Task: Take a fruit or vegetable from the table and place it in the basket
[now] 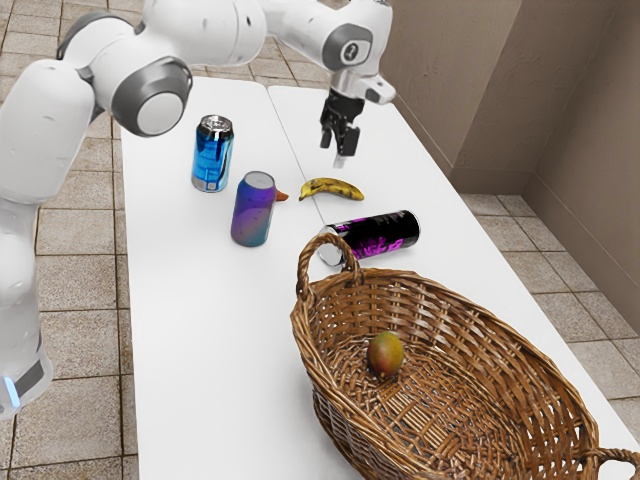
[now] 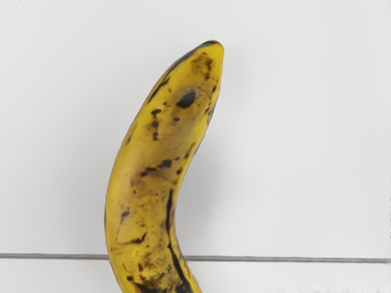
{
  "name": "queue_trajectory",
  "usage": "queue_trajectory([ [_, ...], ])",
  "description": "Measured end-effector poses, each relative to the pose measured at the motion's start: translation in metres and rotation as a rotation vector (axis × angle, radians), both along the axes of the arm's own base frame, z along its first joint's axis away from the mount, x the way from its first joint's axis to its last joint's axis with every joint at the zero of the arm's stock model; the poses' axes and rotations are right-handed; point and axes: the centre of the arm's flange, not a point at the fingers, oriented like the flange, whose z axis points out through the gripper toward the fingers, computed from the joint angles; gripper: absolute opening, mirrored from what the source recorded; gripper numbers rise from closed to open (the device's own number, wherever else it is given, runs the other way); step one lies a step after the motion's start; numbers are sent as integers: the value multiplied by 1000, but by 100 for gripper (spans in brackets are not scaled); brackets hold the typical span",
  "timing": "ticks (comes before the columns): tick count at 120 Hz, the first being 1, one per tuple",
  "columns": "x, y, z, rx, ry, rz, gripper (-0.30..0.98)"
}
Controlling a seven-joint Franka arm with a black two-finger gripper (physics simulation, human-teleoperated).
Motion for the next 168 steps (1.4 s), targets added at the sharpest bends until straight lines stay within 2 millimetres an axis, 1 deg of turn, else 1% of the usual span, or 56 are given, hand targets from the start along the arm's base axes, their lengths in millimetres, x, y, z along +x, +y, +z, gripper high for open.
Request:
queue_trajectory([
  [8,2,-1,-7,-6,9,-35,68],
  [17,2,1,-11,-11,12,-67,68],
  [39,-6,13,-23,-21,26,-129,69],
  [52,-8,16,-24,-22,26,-166,69],
  [67,-6,13,-25,-21,26,-211,69],
  [103,-6,14,-28,-22,25,-276,69],
  [121,-7,15,-28,-29,28,-263,69],
  [134,-7,9,-29,-39,42,-241,69],
  [144,-8,10,-30,-45,53,-214,69],
  [153,-10,12,-32,-52,65,-184,69],
  [168,-10,9,-38,-58,86,-148,69],
])
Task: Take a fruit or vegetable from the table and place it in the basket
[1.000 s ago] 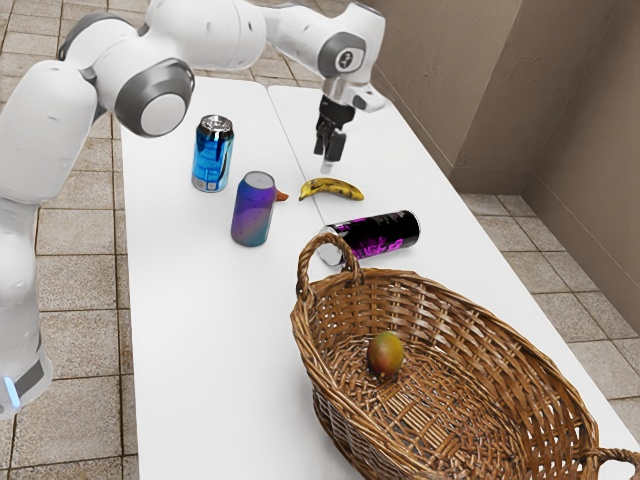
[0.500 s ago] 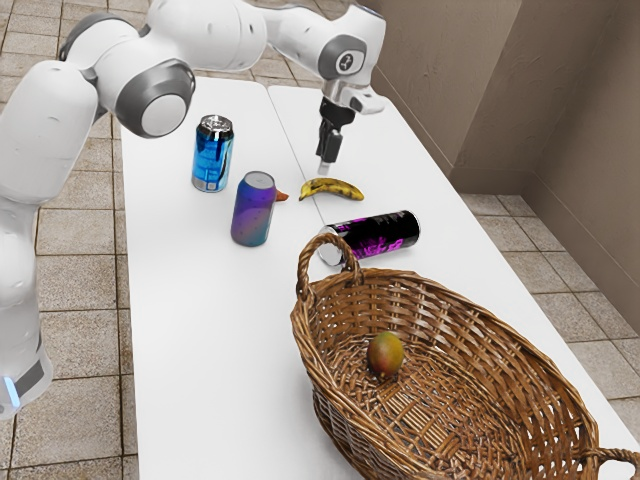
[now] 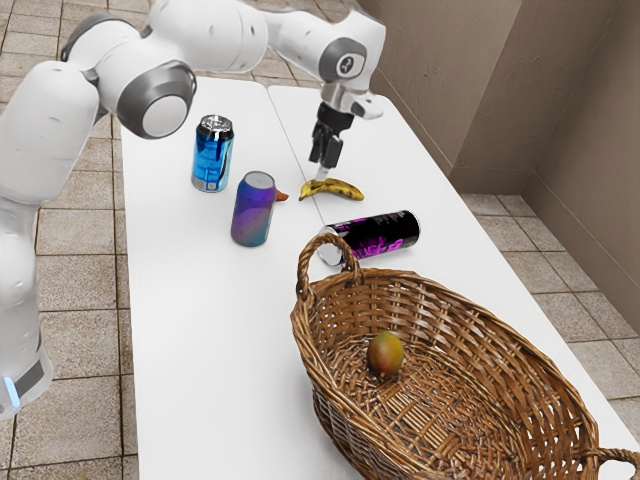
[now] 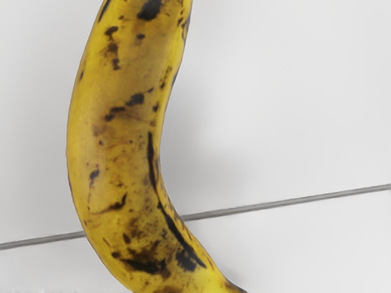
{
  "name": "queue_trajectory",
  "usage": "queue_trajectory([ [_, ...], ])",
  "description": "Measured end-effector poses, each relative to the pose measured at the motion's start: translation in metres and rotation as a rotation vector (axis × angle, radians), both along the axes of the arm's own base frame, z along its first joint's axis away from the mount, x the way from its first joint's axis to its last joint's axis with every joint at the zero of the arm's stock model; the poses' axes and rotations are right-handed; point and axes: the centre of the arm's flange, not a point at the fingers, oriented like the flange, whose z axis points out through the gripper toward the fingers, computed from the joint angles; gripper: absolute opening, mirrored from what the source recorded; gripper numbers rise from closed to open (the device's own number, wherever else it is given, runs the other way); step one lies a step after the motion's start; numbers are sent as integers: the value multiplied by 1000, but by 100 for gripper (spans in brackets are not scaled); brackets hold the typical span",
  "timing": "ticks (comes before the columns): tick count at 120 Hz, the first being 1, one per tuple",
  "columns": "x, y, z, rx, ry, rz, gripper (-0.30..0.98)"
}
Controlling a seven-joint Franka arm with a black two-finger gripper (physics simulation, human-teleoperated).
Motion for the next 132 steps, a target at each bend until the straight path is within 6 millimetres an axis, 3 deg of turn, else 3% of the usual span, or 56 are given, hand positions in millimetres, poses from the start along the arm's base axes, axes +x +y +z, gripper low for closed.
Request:
queue_trajectory([
  [33,-3,1,-7,-3,35,67,69],
  [56,3,-10,-11,-15,37,81,69],
  [132,13,-17,-6,27,6,104,69],
])
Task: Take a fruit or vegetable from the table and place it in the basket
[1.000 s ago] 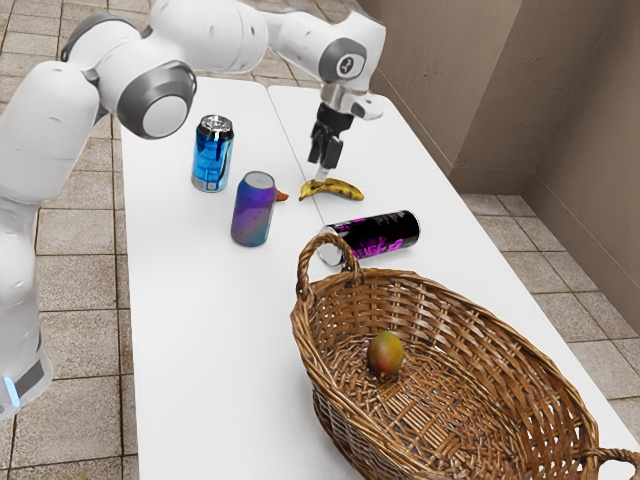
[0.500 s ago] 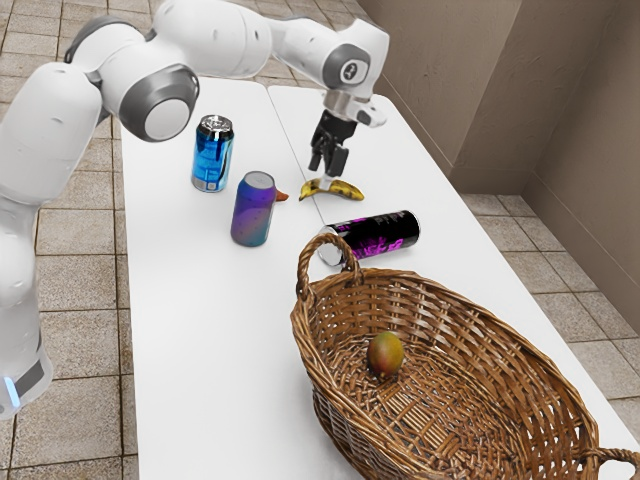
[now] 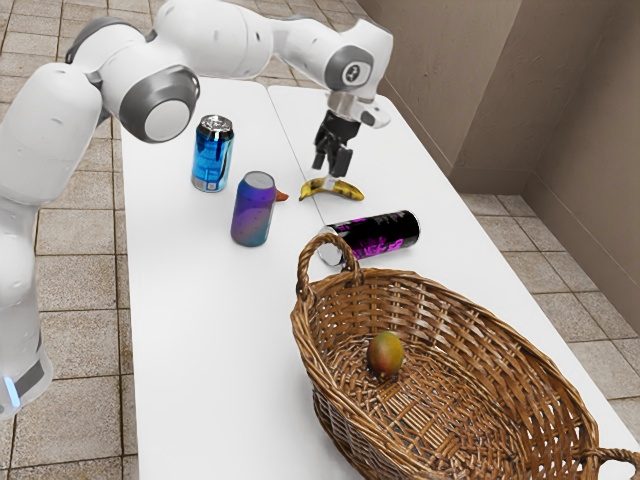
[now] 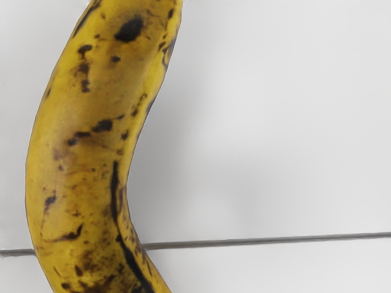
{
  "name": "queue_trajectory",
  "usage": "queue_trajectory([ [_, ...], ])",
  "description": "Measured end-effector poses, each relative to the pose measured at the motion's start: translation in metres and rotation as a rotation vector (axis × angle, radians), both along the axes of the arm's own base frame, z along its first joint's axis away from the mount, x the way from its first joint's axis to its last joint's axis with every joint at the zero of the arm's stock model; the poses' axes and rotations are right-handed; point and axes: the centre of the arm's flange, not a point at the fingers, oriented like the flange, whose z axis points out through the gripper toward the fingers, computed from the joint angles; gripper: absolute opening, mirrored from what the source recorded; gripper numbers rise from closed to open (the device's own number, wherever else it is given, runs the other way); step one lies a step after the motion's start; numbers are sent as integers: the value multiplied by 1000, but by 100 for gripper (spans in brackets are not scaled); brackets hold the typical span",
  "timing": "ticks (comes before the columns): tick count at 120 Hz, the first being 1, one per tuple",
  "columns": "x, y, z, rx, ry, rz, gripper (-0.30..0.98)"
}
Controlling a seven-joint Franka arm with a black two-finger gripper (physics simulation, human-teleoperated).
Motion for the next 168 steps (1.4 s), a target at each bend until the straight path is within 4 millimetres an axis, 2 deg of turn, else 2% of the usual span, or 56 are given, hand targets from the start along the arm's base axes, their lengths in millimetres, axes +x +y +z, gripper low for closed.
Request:
queue_trajectory([
  [22,12,-6,-13,18,-24,-18,69],
  [54,26,-2,-36,49,-52,-61,69],
  [85,29,-1,-37,63,-66,-88,68],
  [116,29,1,-37,64,-72,-96,47],
  [144,28,3,-37,63,-72,-100,43],
  [158,29,3,-46,60,-60,-103,42],
  [168,29,4,-47,57,-59,-103,30],
])
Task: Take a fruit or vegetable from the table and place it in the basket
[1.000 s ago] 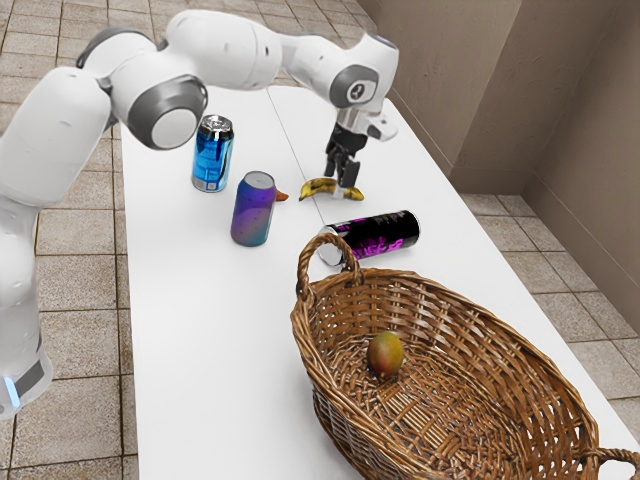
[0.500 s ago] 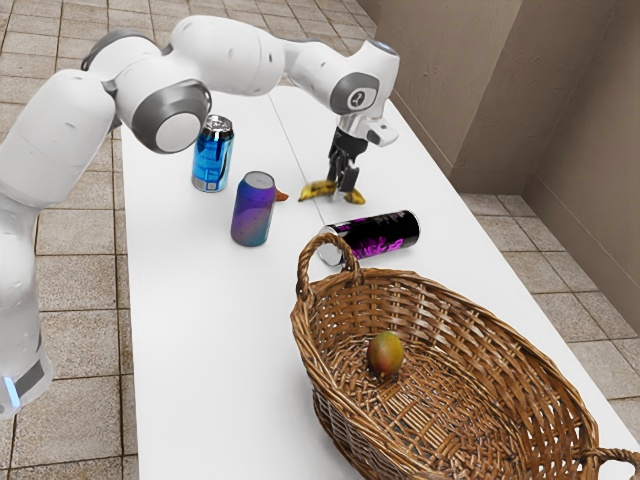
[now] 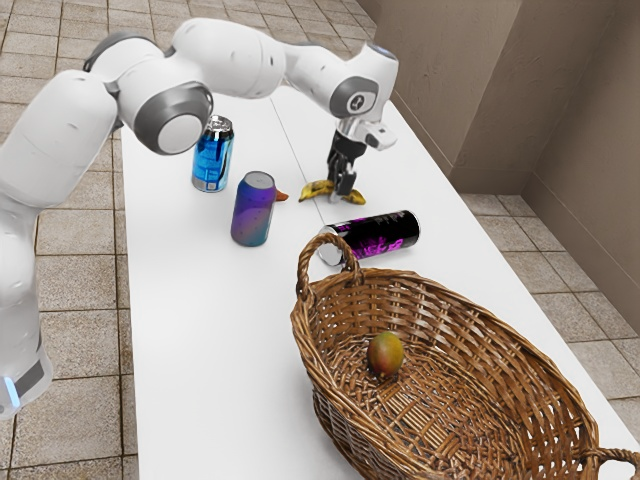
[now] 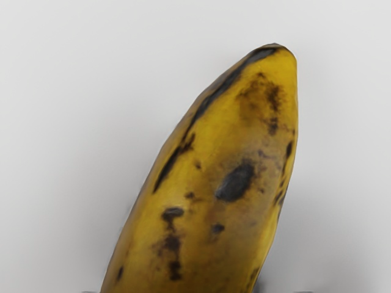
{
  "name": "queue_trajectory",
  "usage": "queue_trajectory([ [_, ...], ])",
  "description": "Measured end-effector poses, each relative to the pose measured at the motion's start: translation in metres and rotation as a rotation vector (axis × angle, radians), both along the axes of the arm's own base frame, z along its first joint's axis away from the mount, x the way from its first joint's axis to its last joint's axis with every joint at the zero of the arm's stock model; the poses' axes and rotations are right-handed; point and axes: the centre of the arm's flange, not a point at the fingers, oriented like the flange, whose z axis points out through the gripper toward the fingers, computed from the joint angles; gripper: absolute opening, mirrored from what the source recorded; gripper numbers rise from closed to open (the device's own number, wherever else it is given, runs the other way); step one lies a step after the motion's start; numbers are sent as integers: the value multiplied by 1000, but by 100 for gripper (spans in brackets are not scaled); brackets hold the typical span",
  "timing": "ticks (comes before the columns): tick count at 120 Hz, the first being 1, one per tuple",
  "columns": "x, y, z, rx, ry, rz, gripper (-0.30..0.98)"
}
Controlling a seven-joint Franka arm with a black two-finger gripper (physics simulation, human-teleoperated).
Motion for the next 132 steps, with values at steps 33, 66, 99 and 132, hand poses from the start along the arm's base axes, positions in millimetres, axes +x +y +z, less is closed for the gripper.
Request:
queue_trajectory([
  [33,-4,-7,46,11,-54,-22,16],
  [66,-34,-112,196,-12,-206,-195,18],
  [99,-35,-259,241,-46,-217,-447,17],
  [132,-59,-400,242,-74,-181,-660,18],
])
